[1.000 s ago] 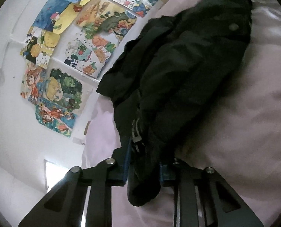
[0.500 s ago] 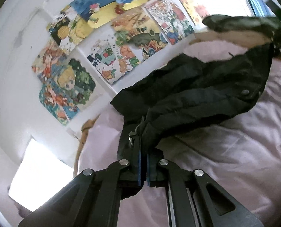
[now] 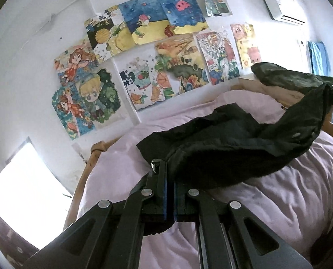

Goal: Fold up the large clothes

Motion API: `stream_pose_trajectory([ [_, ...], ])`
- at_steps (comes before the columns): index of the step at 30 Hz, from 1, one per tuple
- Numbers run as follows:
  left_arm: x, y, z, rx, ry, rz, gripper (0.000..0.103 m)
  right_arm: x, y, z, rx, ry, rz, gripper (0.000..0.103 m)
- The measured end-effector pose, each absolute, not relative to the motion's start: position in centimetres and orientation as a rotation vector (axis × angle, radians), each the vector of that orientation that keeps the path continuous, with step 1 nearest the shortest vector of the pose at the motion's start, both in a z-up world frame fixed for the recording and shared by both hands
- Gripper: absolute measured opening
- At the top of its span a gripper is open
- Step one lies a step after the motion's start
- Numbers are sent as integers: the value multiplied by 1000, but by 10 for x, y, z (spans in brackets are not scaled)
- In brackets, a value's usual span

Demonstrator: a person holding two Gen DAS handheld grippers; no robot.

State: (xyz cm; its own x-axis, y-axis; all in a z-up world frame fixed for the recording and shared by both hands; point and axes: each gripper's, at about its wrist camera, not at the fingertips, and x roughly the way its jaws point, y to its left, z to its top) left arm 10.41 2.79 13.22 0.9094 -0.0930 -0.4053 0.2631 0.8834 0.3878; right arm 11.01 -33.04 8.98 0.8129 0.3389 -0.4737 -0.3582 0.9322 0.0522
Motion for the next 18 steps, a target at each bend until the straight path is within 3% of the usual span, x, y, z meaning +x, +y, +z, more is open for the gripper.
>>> stream_pose_trajectory([
  [18, 299, 16, 167, 414, 326, 1, 3, 317, -342, 135, 32, 418, 214, 7],
])
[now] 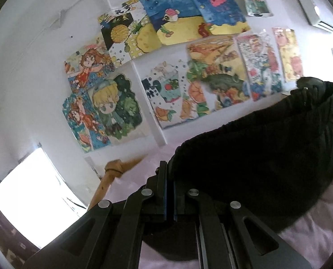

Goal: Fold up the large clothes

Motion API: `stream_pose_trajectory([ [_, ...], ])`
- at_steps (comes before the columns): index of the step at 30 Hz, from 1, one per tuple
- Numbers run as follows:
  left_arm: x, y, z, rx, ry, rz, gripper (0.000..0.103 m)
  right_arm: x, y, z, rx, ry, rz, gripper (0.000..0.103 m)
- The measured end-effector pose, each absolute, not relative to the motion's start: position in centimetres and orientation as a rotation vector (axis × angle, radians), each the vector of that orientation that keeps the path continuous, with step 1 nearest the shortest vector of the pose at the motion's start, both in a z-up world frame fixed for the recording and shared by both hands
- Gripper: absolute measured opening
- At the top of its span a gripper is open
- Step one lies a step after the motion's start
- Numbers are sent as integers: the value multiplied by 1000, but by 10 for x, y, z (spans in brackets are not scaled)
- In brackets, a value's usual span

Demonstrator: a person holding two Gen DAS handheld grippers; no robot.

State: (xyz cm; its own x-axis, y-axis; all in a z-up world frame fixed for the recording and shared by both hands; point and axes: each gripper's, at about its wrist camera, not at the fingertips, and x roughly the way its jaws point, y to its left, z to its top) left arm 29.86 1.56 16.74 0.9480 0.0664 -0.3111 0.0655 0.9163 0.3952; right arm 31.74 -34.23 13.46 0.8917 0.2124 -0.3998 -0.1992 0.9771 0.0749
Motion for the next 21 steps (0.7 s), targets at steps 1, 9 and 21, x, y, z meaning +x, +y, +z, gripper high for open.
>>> stream_pose_trajectory([
  [1, 311, 15, 168, 416, 323, 13, 3, 327, -343, 133, 31, 415, 207, 7],
  [9, 400, 15, 146, 388, 326, 92, 3, 427, -335, 110, -26, 400, 170, 7],
  [21, 480, 41, 106, 241, 428, 42, 3, 507, -321, 50, -55, 459, 186, 7],
])
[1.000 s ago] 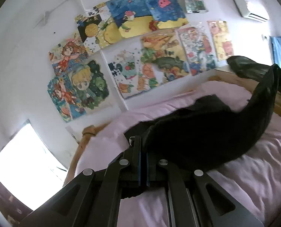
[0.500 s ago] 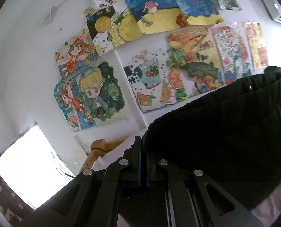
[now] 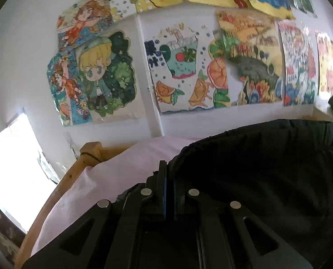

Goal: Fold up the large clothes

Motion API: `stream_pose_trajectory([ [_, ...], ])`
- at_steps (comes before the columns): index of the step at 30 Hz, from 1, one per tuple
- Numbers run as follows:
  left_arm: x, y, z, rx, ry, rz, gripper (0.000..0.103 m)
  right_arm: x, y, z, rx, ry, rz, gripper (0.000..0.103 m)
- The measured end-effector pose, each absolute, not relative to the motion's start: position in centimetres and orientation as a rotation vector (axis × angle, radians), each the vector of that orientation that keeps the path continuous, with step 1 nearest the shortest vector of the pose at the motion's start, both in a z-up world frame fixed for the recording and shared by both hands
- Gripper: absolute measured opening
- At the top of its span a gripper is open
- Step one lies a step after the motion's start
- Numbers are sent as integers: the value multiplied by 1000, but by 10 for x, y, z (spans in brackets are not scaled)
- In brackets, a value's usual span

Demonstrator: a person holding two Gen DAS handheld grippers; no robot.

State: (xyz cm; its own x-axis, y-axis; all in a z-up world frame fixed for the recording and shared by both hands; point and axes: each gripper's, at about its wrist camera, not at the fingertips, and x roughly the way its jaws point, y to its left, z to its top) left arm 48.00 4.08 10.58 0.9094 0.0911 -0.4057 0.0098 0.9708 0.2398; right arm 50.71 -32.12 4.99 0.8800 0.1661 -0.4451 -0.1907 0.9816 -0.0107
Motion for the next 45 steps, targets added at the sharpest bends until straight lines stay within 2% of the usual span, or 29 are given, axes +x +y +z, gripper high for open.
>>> stream_pose_trajectory([
  [12, 518, 43, 55, 280, 527, 35, 3, 541, -316, 2, -67, 550, 200, 9],
  [13, 521, 43, 52, 282, 536, 35, 3, 543, -315, -1, -68, 555, 195, 11],
  [17, 530, 46, 44, 269, 563, 37, 4, 547, -315, -10, -84, 559, 142, 33],
  [22, 534, 53, 44, 202, 593, 23, 6, 549, -323, -15, -74, 572, 121, 35],
  [23, 533, 55, 44, 189, 594, 13, 8, 548, -325, -15, -70, 571, 118, 40],
  [24, 532, 57, 47, 179, 592, 5, 13, 546, -327, -14, -67, 567, 116, 51],
  [25, 530, 59, 48, 166, 586, -4, 20, 544, -329, -13, -62, 561, 115, 57],
  [26, 525, 63, 52, 144, 570, -11, 41, 540, -331, -10, -52, 544, 118, 65],
  [27, 520, 66, 56, 122, 547, 1, 67, 535, -332, -7, -45, 525, 125, 68],
  [28, 515, 70, 59, 97, 525, 17, 76, 531, -333, -4, -42, 512, 129, 71],
  [29, 507, 75, 64, 61, 493, 23, 81, 528, -333, -2, -42, 503, 128, 77],
  [33, 479, 85, 78, -35, 438, -26, 81, 502, -328, 9, -42, 435, 144, 89],
  [37, 445, 68, 75, -21, 420, -172, 88, 465, -307, 13, -35, 387, 275, 93],
  [45, 399, 1, 18, 173, 467, -493, 88, 411, -240, -8, -272, 330, 567, 94],
])
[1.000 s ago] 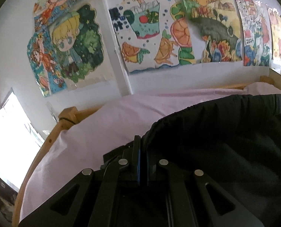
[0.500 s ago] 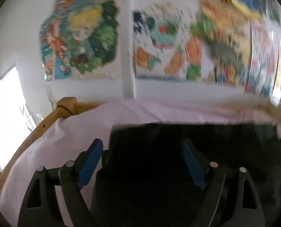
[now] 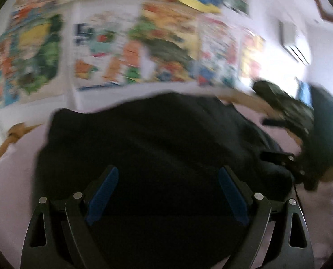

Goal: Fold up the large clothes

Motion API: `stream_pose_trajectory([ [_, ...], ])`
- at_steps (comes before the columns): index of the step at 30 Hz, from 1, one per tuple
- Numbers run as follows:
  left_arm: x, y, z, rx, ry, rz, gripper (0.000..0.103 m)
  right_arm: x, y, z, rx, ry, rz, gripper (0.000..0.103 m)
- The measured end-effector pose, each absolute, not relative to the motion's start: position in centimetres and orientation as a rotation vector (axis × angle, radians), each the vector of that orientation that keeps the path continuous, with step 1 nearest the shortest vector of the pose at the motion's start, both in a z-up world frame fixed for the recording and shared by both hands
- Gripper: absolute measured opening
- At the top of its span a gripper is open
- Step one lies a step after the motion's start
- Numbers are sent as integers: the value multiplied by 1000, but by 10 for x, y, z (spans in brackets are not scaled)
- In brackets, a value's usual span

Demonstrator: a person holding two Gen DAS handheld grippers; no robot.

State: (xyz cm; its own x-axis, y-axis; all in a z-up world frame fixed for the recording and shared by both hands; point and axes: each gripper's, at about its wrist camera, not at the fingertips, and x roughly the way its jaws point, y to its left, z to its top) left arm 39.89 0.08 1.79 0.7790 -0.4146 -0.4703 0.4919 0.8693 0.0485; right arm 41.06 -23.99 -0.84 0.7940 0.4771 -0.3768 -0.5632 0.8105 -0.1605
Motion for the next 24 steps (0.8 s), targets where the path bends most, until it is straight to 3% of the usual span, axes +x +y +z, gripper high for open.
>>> stream_pose_trajectory([
  [6, 426, -25, 0, 268, 476, -476, 88, 438, -226, -24, -256, 369, 553, 95],
  [24, 560, 1, 10, 138, 569, -280, 89, 579, -257, -18, -34, 577, 397, 97],
])
